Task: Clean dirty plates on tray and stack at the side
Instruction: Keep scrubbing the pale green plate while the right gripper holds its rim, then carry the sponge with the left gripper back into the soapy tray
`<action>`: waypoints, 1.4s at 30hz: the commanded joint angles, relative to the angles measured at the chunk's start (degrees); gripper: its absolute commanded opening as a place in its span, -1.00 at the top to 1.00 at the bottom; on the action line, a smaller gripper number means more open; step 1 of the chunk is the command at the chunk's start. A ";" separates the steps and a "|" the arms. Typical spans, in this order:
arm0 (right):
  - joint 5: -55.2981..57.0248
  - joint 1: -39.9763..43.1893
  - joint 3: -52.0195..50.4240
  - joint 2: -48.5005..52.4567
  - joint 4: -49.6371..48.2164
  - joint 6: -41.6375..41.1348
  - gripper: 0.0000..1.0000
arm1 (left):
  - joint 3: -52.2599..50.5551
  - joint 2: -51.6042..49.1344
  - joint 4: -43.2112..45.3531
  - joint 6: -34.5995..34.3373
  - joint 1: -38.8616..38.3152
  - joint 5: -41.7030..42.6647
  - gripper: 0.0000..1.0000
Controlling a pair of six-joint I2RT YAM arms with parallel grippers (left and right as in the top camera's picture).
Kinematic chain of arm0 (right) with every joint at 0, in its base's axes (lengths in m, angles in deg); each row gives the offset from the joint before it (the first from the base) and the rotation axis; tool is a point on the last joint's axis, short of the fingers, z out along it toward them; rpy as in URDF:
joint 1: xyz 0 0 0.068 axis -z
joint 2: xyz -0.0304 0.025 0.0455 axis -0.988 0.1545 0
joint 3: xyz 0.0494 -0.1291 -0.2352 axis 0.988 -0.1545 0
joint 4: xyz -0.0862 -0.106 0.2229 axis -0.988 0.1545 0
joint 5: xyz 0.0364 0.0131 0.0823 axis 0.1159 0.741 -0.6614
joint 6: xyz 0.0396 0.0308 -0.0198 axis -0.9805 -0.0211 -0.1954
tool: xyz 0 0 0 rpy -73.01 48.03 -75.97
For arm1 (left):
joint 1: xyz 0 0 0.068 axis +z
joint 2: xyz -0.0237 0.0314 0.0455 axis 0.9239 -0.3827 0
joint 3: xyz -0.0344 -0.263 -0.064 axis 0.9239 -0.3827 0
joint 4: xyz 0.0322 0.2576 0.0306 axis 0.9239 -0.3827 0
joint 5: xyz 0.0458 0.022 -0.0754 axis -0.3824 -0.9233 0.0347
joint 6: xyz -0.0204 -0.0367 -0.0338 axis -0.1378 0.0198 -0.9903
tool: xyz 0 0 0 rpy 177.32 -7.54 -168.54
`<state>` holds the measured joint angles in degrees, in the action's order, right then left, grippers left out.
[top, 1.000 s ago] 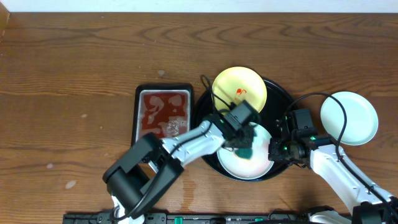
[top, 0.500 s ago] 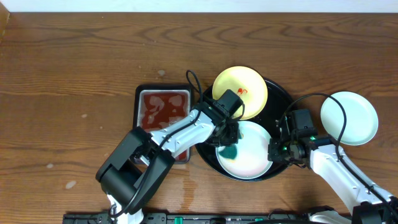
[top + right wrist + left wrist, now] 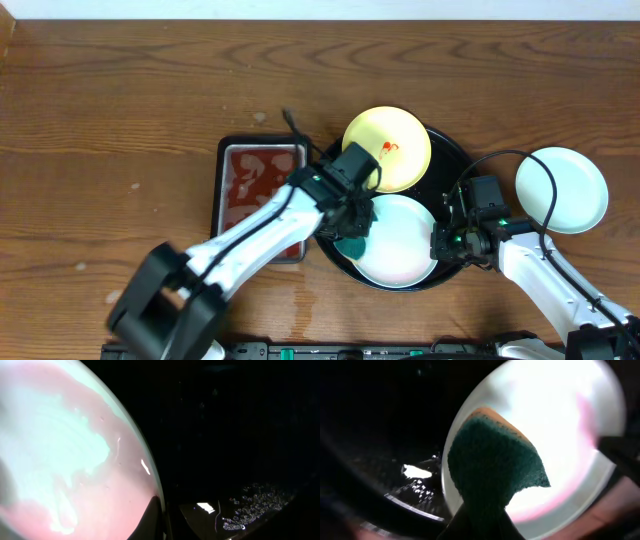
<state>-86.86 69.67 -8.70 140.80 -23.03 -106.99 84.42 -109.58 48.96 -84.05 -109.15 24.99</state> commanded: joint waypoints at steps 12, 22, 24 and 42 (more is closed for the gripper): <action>0.57 -0.98 -0.70 0.13 0.24 -0.13 0.98 | -0.48 8.44 -8.22 8.26 13.20 -9.20 0.85; 0.55 -0.98 -0.70 0.13 0.26 -0.15 0.98 | -0.85 8.31 -8.87 12.52 23.61 -12.09 0.85; 0.57 -0.98 -0.70 0.13 0.26 -0.13 0.98 | -1.55 8.28 -8.22 12.55 25.07 -12.41 0.85; 0.55 -0.98 -0.70 0.13 0.28 -0.13 0.97 | -5.05 1.84 -1.14 12.98 28.41 -12.41 0.85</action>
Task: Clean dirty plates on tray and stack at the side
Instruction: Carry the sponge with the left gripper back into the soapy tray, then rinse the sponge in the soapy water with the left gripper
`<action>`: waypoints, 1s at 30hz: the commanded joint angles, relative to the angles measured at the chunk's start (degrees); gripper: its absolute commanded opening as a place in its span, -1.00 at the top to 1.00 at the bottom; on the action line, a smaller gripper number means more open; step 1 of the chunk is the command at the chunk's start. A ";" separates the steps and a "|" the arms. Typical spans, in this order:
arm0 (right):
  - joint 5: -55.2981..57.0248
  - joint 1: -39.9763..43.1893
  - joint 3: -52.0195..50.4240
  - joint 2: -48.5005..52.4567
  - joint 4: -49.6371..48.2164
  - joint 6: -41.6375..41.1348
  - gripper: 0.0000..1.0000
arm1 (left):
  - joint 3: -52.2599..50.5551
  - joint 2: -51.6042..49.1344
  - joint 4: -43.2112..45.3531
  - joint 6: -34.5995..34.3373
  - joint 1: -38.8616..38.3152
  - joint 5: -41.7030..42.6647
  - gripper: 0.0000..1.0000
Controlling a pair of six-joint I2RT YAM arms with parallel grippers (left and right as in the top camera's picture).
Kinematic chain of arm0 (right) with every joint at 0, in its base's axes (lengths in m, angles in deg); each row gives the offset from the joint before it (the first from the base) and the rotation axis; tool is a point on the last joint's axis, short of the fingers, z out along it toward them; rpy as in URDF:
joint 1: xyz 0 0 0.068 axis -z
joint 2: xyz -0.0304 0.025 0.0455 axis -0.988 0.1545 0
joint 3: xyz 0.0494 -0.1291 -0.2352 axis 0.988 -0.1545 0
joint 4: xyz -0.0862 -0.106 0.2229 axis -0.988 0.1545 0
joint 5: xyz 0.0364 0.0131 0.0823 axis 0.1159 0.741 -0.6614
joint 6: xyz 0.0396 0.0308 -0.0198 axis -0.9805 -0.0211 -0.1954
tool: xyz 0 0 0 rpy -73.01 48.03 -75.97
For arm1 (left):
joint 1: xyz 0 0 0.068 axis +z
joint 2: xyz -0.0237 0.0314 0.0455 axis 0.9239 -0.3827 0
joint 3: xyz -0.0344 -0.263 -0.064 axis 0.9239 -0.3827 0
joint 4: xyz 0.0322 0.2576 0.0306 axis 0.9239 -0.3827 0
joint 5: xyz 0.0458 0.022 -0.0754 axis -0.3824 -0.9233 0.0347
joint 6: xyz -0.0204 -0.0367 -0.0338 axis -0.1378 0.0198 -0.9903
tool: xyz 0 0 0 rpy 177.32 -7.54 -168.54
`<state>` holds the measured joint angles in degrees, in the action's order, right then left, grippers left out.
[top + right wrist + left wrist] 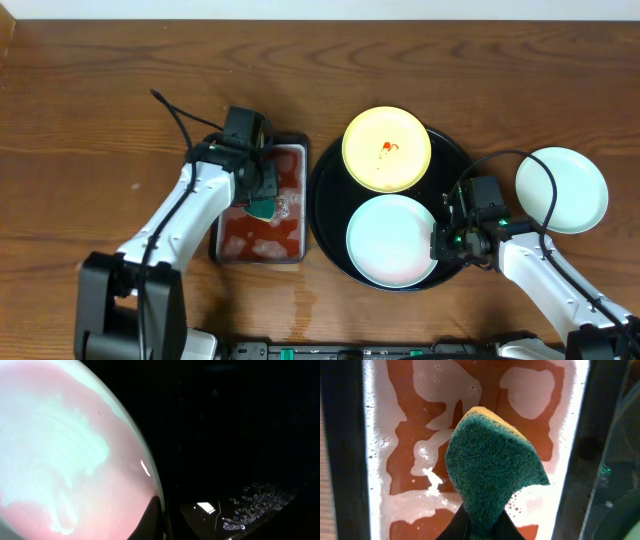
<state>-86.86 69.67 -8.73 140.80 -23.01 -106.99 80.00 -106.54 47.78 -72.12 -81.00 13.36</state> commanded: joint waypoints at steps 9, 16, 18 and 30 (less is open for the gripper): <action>0.55 -0.98 -0.68 0.13 0.26 -0.15 0.98 | -0.63 -3.76 -0.02 1.03 0.26 -0.79 0.19; 0.55 -0.98 -0.68 0.13 0.26 -0.13 0.98 | -0.63 -3.85 -1.31 0.98 0.24 -0.74 0.03; 0.55 -0.98 -0.68 0.13 0.26 -0.15 0.97 | -0.63 -3.85 -2.25 0.96 0.24 -0.74 0.03; 0.55 -0.98 -0.68 0.13 0.26 -0.15 0.97 | -1.75 -3.85 -4.74 0.94 0.24 -0.07 0.03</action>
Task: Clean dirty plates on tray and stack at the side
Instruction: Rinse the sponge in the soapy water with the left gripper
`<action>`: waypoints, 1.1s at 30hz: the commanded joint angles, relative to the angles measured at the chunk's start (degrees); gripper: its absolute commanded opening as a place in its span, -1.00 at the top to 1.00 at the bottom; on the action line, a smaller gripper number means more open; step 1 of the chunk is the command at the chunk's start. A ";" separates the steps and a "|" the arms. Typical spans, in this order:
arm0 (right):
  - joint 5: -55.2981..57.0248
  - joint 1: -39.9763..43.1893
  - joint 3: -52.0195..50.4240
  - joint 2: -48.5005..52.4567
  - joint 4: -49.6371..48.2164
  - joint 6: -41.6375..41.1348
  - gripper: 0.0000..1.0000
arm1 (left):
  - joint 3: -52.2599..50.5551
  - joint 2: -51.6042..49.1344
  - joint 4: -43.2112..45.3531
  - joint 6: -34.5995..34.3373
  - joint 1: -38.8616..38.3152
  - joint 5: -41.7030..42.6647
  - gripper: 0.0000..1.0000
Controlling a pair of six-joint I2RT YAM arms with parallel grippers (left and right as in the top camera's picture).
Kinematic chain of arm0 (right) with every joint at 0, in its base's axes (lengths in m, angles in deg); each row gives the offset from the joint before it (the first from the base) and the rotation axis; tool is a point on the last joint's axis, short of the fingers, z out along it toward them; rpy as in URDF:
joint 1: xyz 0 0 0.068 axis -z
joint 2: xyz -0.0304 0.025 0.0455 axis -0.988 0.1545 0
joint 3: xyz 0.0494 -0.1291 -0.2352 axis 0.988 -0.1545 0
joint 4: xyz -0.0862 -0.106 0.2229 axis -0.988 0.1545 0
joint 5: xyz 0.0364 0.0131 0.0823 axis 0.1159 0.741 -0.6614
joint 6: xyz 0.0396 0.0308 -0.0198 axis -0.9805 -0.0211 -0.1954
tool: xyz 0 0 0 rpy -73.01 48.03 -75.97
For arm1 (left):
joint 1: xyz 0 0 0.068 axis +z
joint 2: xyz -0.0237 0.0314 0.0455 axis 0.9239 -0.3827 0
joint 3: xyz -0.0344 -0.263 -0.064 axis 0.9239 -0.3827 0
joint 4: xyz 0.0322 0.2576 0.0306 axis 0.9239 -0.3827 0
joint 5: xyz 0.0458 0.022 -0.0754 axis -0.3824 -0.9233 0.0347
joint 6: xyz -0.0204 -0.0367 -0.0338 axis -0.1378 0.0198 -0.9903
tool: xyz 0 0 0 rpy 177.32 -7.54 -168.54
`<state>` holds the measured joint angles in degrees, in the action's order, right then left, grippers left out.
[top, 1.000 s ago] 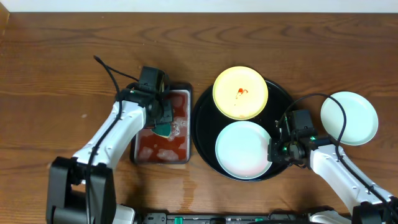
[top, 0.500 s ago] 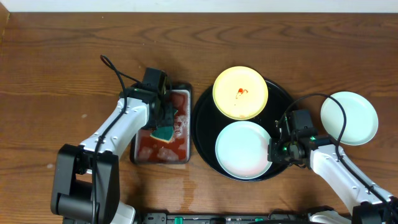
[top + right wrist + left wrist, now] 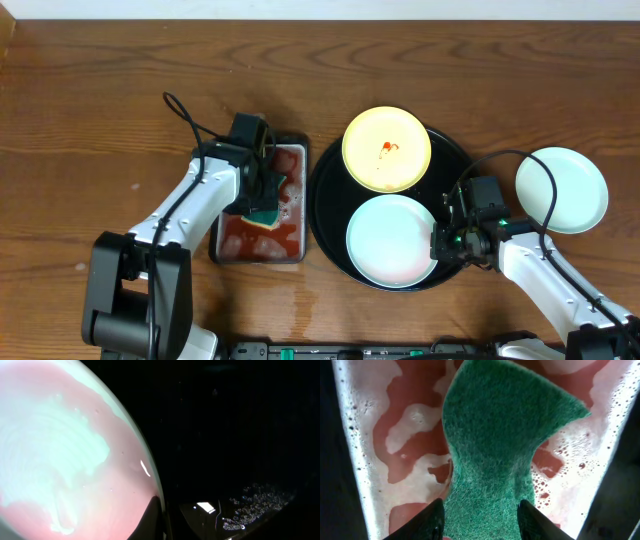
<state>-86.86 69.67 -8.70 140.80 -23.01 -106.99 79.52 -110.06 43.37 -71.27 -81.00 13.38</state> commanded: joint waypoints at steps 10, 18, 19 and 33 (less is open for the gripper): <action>0.55 -0.98 -0.70 0.13 0.26 -0.15 0.97 | -5.88 -0.33 2.03 0.09 0.24 -0.13 0.22; 0.55 -0.98 -0.70 0.13 0.52 -0.15 0.98 | -11.89 -0.33 8.28 -1.88 0.24 -0.15 0.24; 0.55 -0.98 -0.70 0.13 0.57 -0.15 0.97 | -12.48 -0.33 8.85 -2.10 0.24 -0.13 0.24; 0.55 -0.98 -0.70 0.13 0.92 -0.15 0.97 | -12.46 0.83 9.33 -2.69 0.26 -0.09 0.24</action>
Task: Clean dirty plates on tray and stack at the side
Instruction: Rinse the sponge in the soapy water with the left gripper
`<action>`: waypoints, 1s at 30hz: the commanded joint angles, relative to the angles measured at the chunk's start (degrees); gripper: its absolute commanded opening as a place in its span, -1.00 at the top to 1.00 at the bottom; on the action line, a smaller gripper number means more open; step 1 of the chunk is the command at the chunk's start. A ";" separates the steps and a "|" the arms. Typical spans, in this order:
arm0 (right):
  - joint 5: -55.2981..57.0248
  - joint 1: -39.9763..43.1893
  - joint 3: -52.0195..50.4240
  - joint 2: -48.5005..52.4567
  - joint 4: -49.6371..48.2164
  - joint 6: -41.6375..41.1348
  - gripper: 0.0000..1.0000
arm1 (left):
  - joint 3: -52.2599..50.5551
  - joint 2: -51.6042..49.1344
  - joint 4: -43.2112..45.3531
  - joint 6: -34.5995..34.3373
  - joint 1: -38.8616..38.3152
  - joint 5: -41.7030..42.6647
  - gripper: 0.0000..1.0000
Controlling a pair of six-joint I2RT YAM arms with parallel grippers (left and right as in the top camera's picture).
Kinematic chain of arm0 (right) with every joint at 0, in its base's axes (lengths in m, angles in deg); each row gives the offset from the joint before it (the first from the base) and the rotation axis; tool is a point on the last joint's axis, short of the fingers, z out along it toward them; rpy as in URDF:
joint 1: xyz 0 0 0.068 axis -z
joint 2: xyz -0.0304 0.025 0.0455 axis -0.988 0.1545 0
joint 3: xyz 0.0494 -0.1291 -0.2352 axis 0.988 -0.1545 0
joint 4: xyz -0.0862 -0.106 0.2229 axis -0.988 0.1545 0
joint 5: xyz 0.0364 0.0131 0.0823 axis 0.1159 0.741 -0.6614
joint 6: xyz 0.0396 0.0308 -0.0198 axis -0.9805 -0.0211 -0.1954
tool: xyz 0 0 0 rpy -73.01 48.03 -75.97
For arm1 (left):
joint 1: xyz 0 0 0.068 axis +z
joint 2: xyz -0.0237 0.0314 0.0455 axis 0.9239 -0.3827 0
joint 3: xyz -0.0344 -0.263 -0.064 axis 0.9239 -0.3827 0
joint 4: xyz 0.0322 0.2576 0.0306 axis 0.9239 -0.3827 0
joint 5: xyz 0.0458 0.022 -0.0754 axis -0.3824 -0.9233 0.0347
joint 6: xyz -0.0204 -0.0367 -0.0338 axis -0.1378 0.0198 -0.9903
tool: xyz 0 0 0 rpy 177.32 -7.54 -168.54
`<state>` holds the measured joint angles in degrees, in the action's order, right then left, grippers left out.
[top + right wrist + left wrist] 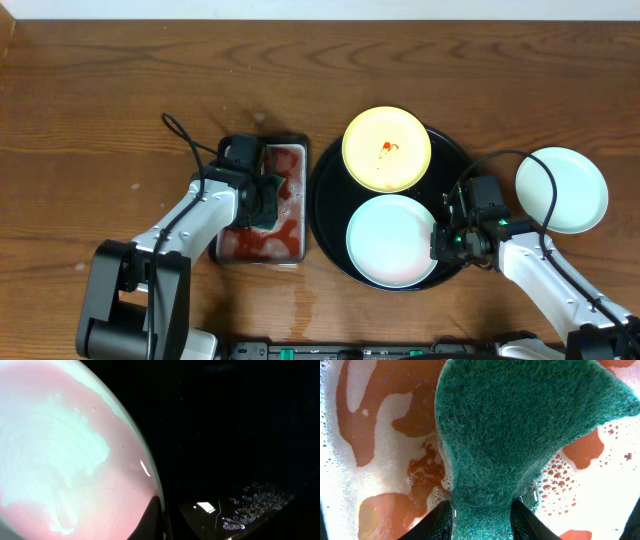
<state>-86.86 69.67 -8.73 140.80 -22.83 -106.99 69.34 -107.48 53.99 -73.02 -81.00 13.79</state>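
My left gripper [262, 200] is shut on a green sponge [520, 435], which is pressed into foamy reddish water in a black rectangular container [285, 165]. A pale plate [390, 240] with a pinkish film lies at the front of the round black tray [325, 200]. My right gripper [441, 245] is shut on that plate's right rim; one dark finger [155, 515] lies over the rim of the plate [60, 450]. A yellow plate [387, 148] with a small red stain sits at the back of the tray.
A pale green plate [561, 189] rests on the wooden table to the right of the tray. The water container stands directly left of the tray, almost touching it. Cables loop off both arms.
My left gripper has shifted slightly toward the container's left side and sits lower, with the sponge deeper in the foamy water. The right gripper and the plates have not moved.
The sponge was first on the pale plate in the tray, with my right gripper holding that plate's rim. Then my left gripper held the sponge over the water container, then touched it to the water, and now it is pushed into it. The right gripper held throughout.
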 commanded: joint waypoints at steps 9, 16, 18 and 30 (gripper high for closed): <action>0.57 -0.98 -0.68 0.13 0.68 -0.13 0.97 | 0.20 6.82 -1.18 -0.94 0.24 -0.52 0.21; 0.57 -0.98 -0.68 0.13 0.48 -0.15 0.98 | 0.22 10.86 4.09 -0.94 0.24 -0.52 0.06; 0.57 -0.98 -0.68 0.13 0.48 -0.15 0.97 | 0.22 10.67 5.90 -0.94 0.24 -0.52 0.05; 0.59 -0.98 -0.68 0.13 0.46 -0.13 0.98 | 0.11 5.51 14.43 -0.94 0.24 -0.52 0.12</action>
<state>-86.86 69.67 -8.70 140.80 -22.85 -106.99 69.32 -99.76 68.00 -73.91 -81.00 13.75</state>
